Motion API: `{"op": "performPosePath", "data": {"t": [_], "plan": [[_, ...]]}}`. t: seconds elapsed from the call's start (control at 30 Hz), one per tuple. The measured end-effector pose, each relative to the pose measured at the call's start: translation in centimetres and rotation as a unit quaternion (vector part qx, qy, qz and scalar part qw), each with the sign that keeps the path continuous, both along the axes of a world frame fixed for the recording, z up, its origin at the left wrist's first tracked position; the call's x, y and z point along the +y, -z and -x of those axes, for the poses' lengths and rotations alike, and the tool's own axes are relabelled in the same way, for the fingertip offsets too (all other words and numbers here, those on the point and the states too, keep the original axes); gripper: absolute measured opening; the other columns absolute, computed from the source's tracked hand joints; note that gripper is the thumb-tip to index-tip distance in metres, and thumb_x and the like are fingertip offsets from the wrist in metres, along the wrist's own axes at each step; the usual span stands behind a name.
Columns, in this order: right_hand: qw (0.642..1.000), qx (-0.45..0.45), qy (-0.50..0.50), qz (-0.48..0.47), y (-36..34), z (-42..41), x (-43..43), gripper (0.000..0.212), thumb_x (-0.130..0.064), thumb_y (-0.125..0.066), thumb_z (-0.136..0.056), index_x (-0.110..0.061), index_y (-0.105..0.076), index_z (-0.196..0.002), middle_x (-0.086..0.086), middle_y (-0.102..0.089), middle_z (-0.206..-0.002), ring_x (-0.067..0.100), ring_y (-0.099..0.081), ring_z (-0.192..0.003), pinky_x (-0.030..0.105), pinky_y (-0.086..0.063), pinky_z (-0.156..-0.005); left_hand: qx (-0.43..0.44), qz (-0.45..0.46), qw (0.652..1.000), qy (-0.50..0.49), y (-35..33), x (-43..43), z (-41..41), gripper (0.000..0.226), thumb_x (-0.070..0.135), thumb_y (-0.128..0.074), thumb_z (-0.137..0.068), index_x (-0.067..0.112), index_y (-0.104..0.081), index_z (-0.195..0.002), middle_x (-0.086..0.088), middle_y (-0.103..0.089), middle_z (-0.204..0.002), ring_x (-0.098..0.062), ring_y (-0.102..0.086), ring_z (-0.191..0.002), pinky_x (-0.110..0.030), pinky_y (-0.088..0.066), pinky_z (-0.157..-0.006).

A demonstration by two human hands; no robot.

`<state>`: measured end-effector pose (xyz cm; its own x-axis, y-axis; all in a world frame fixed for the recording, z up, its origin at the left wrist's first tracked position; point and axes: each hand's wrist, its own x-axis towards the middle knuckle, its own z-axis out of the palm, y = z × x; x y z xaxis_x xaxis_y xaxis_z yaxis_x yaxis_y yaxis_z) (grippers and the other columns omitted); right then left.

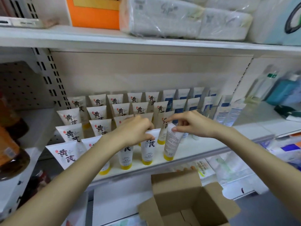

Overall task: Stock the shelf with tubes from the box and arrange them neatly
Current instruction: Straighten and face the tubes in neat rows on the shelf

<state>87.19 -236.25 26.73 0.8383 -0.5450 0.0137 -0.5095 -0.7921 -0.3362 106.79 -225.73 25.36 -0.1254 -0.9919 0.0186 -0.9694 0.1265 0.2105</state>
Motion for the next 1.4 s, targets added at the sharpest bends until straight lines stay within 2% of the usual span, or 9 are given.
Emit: {"op": "performPosePath", "data": {"t": [0.13,0.3,0.43,0.53,0.6,0.73,0.9,1.07,1.4], "plan": [[0.995,-0.01,-0.025,-0.098,-0.5,0.4,-0.4,0.037,-0.04,-0.066,-0.079,-0.029,-0.064,-0.114,-0.004,-0.065,-0.075,0.005,-0.057,-0.066,0.022,-0.047,-0.064,0.001,-0.009,1.0,-0.003,0.0,-0.1,-0.3,0.019,0.04,-0.063,-0.086,0.023,-0.067,-0.093,0.006,-0.064,-0.081,-0.011,-0.057,-0.072,-0.032,-0.051,-0.07],[0.983,-0.021,-0.049,-0.175,-0.5,0.8,-1.0,0.051,-0.04,-0.073,-0.067,-0.034,-0.059,-0.116,0.009,-0.069,-0.086,0.028,-0.064,-0.081,0.037,-0.054,-0.076,0.001,-0.016,1.0,-0.005,-0.2,0.0,-0.1,0.023,0.04,-0.063,-0.085,0.022,-0.069,-0.098,0.005,-0.068,-0.089,-0.011,-0.06,-0.077,-0.034,-0.053,-0.072],[0.982,-0.058,-0.03,-0.176,0.1,0.7,-1.0,0.045,-0.041,-0.075,-0.064,-0.035,-0.063,-0.106,0.001,-0.068,-0.079,0.018,-0.065,-0.074,0.028,-0.055,-0.07,-0.03,-0.016,0.999,0.003,-0.3,0.0,0.1,0.02,0.039,-0.061,-0.087,0.021,-0.067,-0.094,0.005,-0.067,-0.088,-0.012,-0.058,-0.078,-0.032,-0.049,-0.067],[0.991,-0.074,-0.005,-0.109,0.9,0.5,-1.0,0.044,-0.049,-0.073,-0.061,-0.031,-0.067,-0.1,-0.01,-0.062,-0.08,0.002,-0.054,-0.072,0.019,-0.043,-0.065,-0.031,-0.016,0.999,0.005,-0.3,0.0,0.1,0.021,0.039,-0.062,-0.087,0.023,-0.066,-0.1,0.005,-0.068,-0.093,-0.013,-0.06,-0.084,-0.036,-0.053,-0.074],[0.996,-0.068,0.007,-0.054,1.1,0.5,-0.9,0.044,-0.057,-0.069,-0.058,-0.038,-0.066,-0.097,-0.013,-0.054,-0.093,0.001,-0.048,-0.085,0.02,-0.041,-0.072,-0.02,-0.019,1.0,0.009,-0.4,0.0,0.1,0.023,0.038,-0.062,-0.086,0.025,-0.065,-0.105,0.006,-0.068,-0.097,-0.013,-0.061,-0.086,-0.037,-0.053,-0.076],[0.996,-0.054,-0.008,-0.065,0.8,0.6,-0.8,0.042,-0.058,-0.068,-0.06,-0.044,-0.065,-0.099,-0.012,-0.048,-0.116,0.006,-0.046,-0.112,0.023,-0.043,-0.091,-0.016,-0.024,0.999,0.016,-0.8,-0.1,0.4,0.026,0.041,-0.062,-0.086,0.026,-0.064,-0.108,0.007,-0.068,-0.101,-0.012,-0.061,-0.09,-0.036,-0.052,-0.077],[0.995,-0.06,-0.009,-0.08,0.6,0.4,-1.2,0.032,-0.041,-0.076,-0.067,-0.036,-0.067,-0.097,-0.026,-0.06,-0.093,0.001,-0.057,-0.085,0.016,-0.046,-0.072,-0.008,0.01,1.0,0.018,-1.5,-0.4,1.0,0.039,0.044,-0.059,-0.087,0.031,-0.056,-0.125,0.007,-0.063,-0.121,-0.015,-0.059,-0.109,-0.038,-0.052,-0.087],[0.994,-0.091,-0.002,-0.057,1.0,0.1,-1.2,0.027,-0.05,-0.073,-0.062,-0.03,-0.067,-0.079,-0.027,-0.058,-0.069,0.004,-0.054,-0.068,0.015,-0.041,-0.059,0.01,0.011,0.999,0.029,-1.2,-1.0,1.5,0.048,0.044,-0.062,-0.085,0.028,-0.052,-0.129,0.004,-0.061,-0.124,-0.016,-0.057,-0.113,-0.039,-0.051,-0.089],[0.997,-0.079,0.016,-0.006,0.9,0.8,-1.1,0.022,-0.039,-0.073,-0.074,-0.019,-0.073,-0.084,-0.015,-0.055,-0.069,0.002,-0.052,-0.069,0.009,-0.034,-0.06,0.016,-0.02,0.999,0.042,-1.9,-2.6,2.8,0.048,0.051,-0.062,-0.082,0.026,-0.057,-0.123,0.006,-0.063,-0.118,-0.013,-0.06,-0.103,-0.036,-0.053,-0.082]]}}
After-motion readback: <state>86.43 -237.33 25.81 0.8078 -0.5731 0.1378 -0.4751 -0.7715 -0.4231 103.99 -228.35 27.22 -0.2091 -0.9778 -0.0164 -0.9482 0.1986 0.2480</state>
